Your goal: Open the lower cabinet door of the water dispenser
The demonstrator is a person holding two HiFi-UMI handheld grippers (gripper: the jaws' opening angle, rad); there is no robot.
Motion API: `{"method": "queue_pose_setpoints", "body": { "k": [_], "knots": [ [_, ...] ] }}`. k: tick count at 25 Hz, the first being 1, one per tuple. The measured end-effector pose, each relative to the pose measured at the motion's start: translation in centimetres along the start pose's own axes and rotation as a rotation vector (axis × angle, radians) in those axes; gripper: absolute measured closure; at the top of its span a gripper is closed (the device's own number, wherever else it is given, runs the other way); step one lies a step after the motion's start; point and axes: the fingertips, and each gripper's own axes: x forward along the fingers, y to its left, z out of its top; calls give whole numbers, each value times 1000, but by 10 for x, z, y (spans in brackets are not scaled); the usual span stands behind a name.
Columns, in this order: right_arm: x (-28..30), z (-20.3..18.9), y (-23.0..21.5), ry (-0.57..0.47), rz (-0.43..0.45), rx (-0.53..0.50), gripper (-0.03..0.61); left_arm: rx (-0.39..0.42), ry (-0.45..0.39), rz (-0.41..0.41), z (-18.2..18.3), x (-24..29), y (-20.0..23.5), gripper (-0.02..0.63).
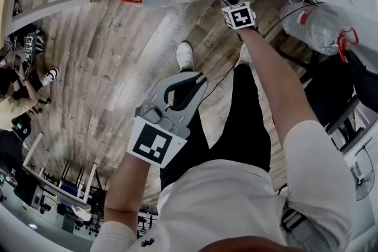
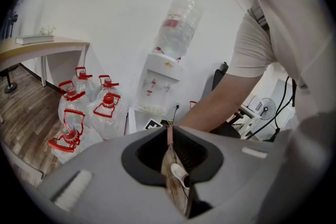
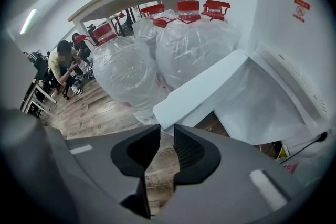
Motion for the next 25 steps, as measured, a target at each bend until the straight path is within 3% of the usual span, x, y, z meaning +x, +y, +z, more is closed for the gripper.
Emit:
{"method": "queue_pose_setpoints", "body": {
  "k": [14,25],
  "knots": [
    [28,49,30,-17,2,-14,502,-52,-35,48,-20,-32,38,554],
    [31,58,33,26,-30,-34,500,-66,-42,54,-26,-48,50,554]
  ]
}}
